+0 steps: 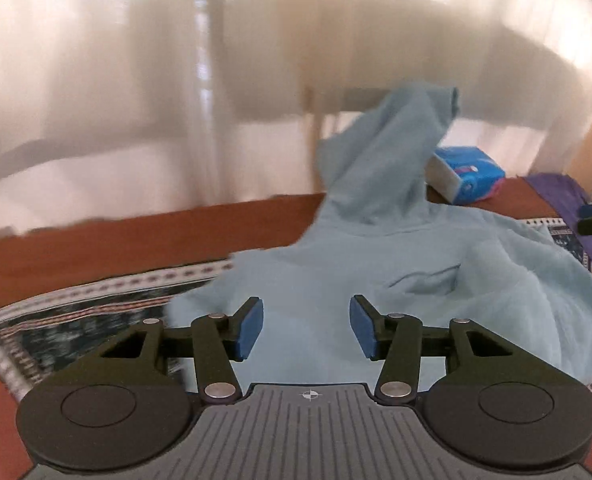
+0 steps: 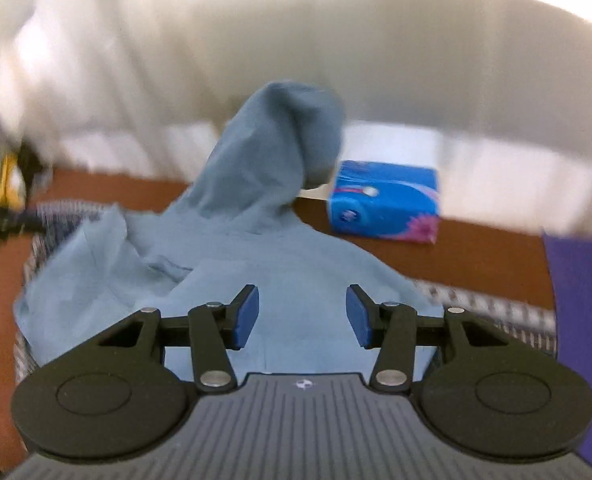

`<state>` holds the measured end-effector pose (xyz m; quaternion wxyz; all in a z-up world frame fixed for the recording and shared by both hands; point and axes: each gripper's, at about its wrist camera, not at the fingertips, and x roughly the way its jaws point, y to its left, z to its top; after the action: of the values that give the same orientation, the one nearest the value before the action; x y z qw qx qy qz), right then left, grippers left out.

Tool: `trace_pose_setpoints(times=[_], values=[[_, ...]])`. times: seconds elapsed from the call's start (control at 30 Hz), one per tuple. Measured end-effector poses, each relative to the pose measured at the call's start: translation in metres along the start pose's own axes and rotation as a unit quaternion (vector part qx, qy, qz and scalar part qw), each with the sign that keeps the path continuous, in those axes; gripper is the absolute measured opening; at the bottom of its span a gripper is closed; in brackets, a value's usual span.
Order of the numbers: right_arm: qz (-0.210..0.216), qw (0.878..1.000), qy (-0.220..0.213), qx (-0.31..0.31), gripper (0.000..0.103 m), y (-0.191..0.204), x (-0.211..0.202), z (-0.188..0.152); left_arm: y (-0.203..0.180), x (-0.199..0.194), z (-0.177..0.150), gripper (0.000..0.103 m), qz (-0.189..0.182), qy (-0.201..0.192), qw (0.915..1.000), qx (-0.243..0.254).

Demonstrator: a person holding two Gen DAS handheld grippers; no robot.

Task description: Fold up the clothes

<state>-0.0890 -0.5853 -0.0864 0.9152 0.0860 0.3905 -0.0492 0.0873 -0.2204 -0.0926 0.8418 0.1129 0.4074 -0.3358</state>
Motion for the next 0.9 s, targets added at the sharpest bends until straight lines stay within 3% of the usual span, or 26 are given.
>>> trace_pose_setpoints(times=[0.23,0.43,0.53,0.57,0.6,0.63,0.7,0.9], values=[[-0.004,0.999,0.044,-0.019,0.053,-0.001,0.053,0.005,-0.023,0.061,0.013,0.067,-0.029,0.044,0.9984,0.019],[0.004,0.997,0.070,-0.007,0.054,-0.009,0.086,0.004,-0.024,0.078,0.010,0.071,-0.044,0.062,0.9969,0.023],[0.009,0.996,0.084,-0.009,0.052,-0.009,0.100,0.002,-0.025,0.088,0.009,0.071,-0.034,0.069,0.9965,0.032],[0.012,0.996,0.091,-0.007,0.047,-0.009,0.104,0.002,-0.026,0.092,0.008,0.058,-0.030,0.071,0.9964,0.035],[0.012,0.995,0.096,-0.007,0.032,-0.009,0.106,0.002,-0.026,0.094,0.007,0.020,-0.026,0.072,0.9964,0.037],[0.013,0.995,0.100,-0.006,0.026,-0.008,0.109,0.001,-0.026,0.096,0.007,0.007,-0.022,0.073,0.9964,0.038],[0.014,0.994,0.107,-0.002,0.017,-0.008,0.111,0.001,-0.027,0.099,0.005,0.003,-0.013,0.072,0.9965,0.042],[0.007,0.997,0.081,0.002,0.013,-0.005,0.093,0.004,-0.029,0.076,0.009,0.000,-0.003,0.032,0.9989,0.035]])
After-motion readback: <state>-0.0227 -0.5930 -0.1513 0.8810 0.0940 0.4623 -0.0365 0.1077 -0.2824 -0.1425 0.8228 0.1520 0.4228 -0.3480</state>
